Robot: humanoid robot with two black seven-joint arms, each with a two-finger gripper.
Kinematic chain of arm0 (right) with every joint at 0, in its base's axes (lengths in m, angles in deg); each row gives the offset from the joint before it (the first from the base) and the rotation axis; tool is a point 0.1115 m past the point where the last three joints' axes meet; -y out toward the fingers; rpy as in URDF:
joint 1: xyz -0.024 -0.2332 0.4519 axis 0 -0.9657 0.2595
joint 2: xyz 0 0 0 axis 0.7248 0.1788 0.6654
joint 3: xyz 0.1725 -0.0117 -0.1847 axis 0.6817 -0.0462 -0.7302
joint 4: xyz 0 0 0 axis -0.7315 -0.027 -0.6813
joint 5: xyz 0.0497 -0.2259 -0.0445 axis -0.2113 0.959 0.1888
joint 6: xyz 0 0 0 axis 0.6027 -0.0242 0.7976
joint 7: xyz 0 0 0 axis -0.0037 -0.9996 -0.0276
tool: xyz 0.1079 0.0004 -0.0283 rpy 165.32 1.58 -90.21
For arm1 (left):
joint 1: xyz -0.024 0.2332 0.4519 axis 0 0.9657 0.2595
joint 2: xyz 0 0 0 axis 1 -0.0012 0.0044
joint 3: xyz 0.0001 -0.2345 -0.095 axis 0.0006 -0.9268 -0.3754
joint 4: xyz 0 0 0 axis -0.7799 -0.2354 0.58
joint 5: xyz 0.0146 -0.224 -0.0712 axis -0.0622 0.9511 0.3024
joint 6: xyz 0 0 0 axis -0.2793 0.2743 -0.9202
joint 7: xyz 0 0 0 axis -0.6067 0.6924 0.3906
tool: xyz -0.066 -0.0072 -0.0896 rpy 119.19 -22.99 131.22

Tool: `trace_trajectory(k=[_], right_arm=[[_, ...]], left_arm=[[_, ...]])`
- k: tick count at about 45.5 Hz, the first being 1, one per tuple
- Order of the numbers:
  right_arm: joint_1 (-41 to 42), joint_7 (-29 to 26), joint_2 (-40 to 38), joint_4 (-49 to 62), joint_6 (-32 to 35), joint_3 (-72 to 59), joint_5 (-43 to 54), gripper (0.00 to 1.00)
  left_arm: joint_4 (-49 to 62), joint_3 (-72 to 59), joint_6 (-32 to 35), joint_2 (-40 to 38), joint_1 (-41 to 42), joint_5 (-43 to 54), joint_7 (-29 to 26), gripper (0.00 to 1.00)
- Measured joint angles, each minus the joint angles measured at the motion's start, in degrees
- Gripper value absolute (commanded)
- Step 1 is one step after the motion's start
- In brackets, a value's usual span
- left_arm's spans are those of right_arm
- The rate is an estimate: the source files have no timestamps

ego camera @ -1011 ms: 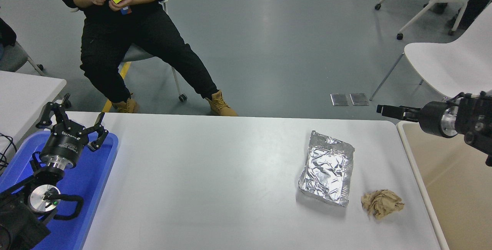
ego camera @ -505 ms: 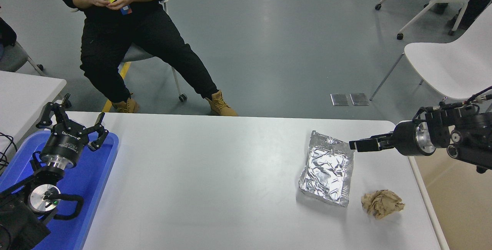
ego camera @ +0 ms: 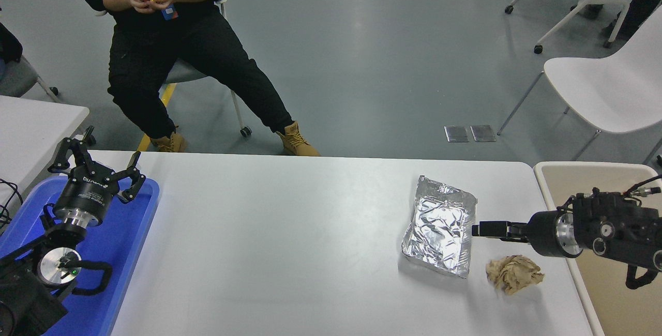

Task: Clean the table surface

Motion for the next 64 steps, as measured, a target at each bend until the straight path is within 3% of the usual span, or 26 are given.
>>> trace_trajectory(k=[43, 64], right_arm=[[-6.7, -1.8, 11.1, 12.7, -3.3, 2.0, -2.7, 0.97], [-8.0, -1.5, 12.4, 14.1, -4.1, 1.9, -1.5, 0.8]], left_arm=[[0.0, 0.0, 0.0, 0.0, 0.0, 0.0, 0.0, 1.0], [0.0, 0.0, 0.0, -0.1, 0.0, 0.0, 0.0, 1.0]])
